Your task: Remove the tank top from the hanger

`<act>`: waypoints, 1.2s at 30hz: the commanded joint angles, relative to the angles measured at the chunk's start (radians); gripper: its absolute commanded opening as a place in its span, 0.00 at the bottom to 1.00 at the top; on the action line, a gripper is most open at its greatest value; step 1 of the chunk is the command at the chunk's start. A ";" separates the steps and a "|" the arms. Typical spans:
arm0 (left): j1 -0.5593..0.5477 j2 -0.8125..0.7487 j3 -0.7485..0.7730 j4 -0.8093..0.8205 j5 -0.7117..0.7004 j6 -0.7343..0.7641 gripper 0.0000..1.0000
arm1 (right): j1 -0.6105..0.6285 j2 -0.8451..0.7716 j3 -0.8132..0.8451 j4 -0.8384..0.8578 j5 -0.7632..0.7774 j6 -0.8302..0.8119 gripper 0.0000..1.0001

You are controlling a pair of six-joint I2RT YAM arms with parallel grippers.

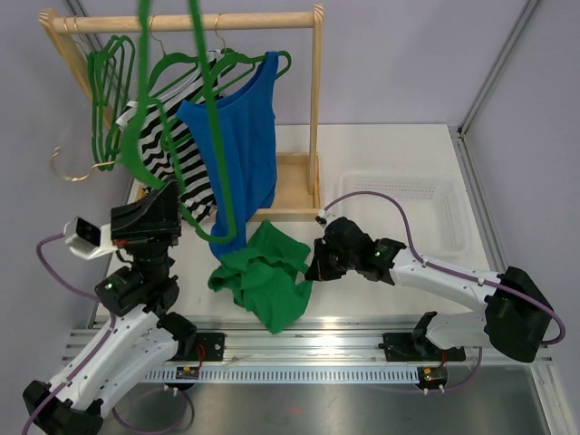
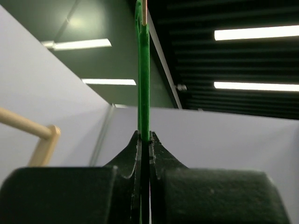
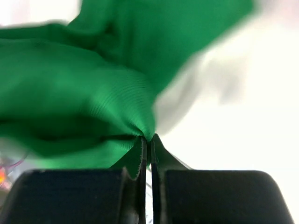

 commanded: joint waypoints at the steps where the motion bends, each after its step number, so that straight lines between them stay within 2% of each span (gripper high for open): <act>1: 0.005 -0.054 -0.016 0.279 -0.240 0.182 0.00 | 0.004 -0.074 -0.057 -0.028 0.177 0.019 0.00; 3: 0.005 -0.075 -0.027 0.294 -0.289 0.237 0.00 | 0.004 -0.115 -0.084 -0.049 0.235 0.039 0.00; 4: 0.005 -0.088 -0.019 0.239 -0.327 0.276 0.00 | 0.004 -0.132 -0.110 -0.048 0.235 0.043 0.00; 6: 0.005 -0.127 0.002 0.142 -0.310 0.291 0.00 | 0.002 -0.195 -0.134 -0.002 0.194 0.062 0.00; 11: 0.005 -0.183 0.129 -0.350 -0.118 0.268 0.00 | 0.002 -0.288 -0.069 -0.057 0.123 0.054 0.00; 12: 0.005 -0.199 0.140 -0.481 -0.118 0.259 0.00 | 0.004 -0.295 -0.055 -0.069 0.105 0.039 0.03; 13: 0.005 -0.207 0.153 -0.554 -0.136 0.238 0.00 | 0.002 -0.307 -0.026 -0.078 0.097 0.034 0.11; 14: 0.005 -0.213 0.182 -0.620 -0.139 0.235 0.00 | 0.002 -0.307 -0.009 -0.083 0.089 0.030 0.38; 15: 0.005 -0.221 0.199 -0.762 -0.134 0.242 0.00 | 0.002 -0.303 0.008 -0.098 0.062 0.007 0.49; 16: 0.005 -0.218 0.223 -0.835 -0.124 0.255 0.00 | 0.002 -0.293 0.049 -0.114 0.053 -0.005 0.59; 18: 0.005 -0.215 0.284 -0.977 -0.116 0.262 0.00 | 0.005 -0.260 0.100 -0.181 0.045 -0.047 0.98; 21: 0.005 -0.206 0.331 -1.278 -0.116 0.265 0.00 | 0.008 -0.258 0.180 -0.276 0.130 -0.085 1.00; 24: 0.005 -0.220 0.340 -1.403 -0.122 0.271 0.00 | 0.008 -0.304 0.232 -0.359 0.247 -0.101 0.99; 28: 0.005 -0.177 0.431 -1.599 -0.105 0.304 0.00 | 0.008 -0.367 0.275 -0.426 0.296 -0.111 0.99; 31: 0.005 -0.012 0.548 -1.732 -0.110 0.340 0.00 | 0.008 -0.385 0.297 -0.459 0.309 -0.116 1.00; 32: 0.003 0.039 0.658 -1.766 -0.105 0.351 0.00 | 0.008 -0.397 0.301 -0.466 0.319 -0.113 1.00; 33: 0.002 0.157 0.714 -1.833 -0.105 0.380 0.00 | 0.008 -0.405 0.304 -0.477 0.321 -0.114 1.00; 36: -0.023 0.340 0.907 -1.932 -0.203 0.422 0.00 | 0.008 -0.433 0.291 -0.480 0.319 -0.104 0.99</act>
